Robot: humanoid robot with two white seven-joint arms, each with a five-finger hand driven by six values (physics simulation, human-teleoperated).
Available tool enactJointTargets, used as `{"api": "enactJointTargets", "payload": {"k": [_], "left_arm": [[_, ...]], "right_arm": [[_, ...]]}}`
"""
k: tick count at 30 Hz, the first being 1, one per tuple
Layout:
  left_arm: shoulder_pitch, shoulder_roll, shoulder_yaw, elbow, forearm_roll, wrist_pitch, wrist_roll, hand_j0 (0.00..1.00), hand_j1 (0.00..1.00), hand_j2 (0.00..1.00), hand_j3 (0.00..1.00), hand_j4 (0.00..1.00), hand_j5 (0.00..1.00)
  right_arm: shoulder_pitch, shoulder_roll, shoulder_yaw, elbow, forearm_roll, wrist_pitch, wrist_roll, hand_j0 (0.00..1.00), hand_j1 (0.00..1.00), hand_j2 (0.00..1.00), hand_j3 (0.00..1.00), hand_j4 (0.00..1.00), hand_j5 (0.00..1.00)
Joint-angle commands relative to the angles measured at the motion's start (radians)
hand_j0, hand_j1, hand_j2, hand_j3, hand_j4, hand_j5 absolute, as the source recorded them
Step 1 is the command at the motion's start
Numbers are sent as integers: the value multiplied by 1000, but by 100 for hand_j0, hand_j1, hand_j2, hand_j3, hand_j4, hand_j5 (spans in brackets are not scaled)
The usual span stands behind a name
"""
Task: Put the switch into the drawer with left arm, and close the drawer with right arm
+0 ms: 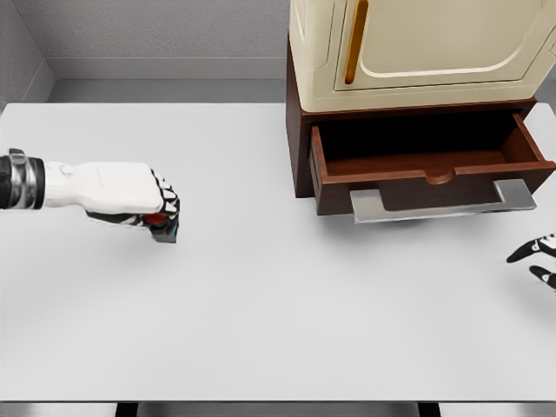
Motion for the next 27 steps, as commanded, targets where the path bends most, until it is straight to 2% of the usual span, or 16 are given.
{"api": "enactJointTargets", "payload": {"k": [1, 5, 9, 20, 27], "left_arm": [[0, -43, 1, 0, 6, 3, 1, 46, 46, 46, 46, 46, 46], [-35, -86, 1, 0, 6, 3, 1, 46, 46, 46, 46, 46, 46], [-60, -111, 2, 0, 6, 3, 1, 46, 46, 46, 46, 46, 46], [-158, -253, 5, 8, 6, 3, 1, 46, 46, 46, 46, 46, 46], [-202, -280, 8, 3, 18, 3, 1, 46, 46, 46, 46, 46, 46]], "right_arm": [[2, -2, -42, 0, -38, 3, 3, 54, 54, 54, 54, 54, 54], [15, -9, -42, 0, -40, 3, 3, 56, 56, 56, 56, 56, 56], [12, -49, -28, -2, -63, 3, 3, 55, 55, 55, 55, 55, 55], [2, -95, -27, -2, -72, 3, 3, 56, 56, 56, 56, 56, 56], [2, -106, -11, 0, -72, 3, 3, 56, 56, 56, 56, 56, 56]]}}
